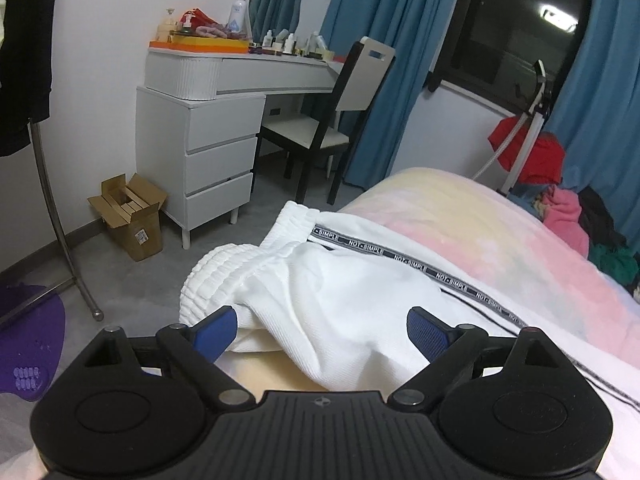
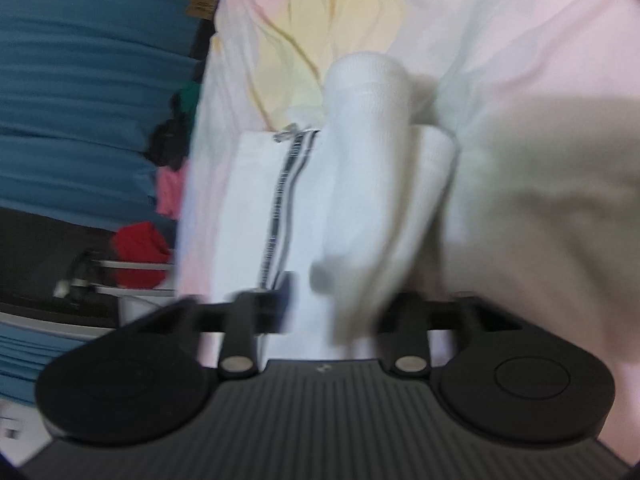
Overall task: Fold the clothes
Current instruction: 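Lift the held pants cuffs upward with the right gripper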
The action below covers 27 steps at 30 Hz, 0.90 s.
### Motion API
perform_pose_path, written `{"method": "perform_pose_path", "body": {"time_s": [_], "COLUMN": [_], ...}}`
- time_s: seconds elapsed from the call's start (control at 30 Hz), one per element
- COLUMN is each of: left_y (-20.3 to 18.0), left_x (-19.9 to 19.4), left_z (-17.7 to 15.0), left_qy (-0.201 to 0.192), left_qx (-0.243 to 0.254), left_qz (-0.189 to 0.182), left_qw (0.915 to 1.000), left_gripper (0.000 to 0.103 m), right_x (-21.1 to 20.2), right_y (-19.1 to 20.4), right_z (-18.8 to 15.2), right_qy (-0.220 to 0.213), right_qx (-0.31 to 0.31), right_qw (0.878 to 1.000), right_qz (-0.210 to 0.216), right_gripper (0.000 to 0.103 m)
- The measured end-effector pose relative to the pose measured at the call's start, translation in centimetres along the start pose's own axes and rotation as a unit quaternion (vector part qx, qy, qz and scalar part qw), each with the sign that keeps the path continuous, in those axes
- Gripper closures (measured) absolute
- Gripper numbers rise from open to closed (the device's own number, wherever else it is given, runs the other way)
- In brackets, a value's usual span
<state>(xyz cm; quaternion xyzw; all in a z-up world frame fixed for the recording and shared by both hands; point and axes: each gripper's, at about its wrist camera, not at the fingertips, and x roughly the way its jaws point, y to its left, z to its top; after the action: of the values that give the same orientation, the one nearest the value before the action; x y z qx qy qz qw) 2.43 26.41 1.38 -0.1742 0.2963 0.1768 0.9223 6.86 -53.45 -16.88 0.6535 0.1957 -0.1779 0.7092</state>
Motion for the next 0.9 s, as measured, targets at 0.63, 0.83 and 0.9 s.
{"method": "perform_pose_path", "body": {"time_s": [0.63,0.83,0.9], "left_y": [-7.5,-11.7,-13.5], "left_x": [1.2,1.3,1.5], "left_z": [-2.2,-4.4,-5.1], "left_qy": [0.007,0.007,0.000], "left_qx": [0.137,0.147,0.158], "left_qz": [-0.037,-0.062,-0.072], "left_qw": [0.9898,0.9871,0.9848], "left_gripper": [0.010,0.010,0.010], "right_x": [0.5,1.8,2.2], "right_y": [-1.7,-0.8,-0.2], "right_z": [2.5,2.1,1.9], "right_qy": [-0.051,-0.036,-0.033], "right_qx": [-0.009,-0.049,-0.066], "right_qw": [0.994,0.997,0.997], "right_qz": [0.099,0.047,0.032], "right_gripper": [0.037,0.043,0.059]}}
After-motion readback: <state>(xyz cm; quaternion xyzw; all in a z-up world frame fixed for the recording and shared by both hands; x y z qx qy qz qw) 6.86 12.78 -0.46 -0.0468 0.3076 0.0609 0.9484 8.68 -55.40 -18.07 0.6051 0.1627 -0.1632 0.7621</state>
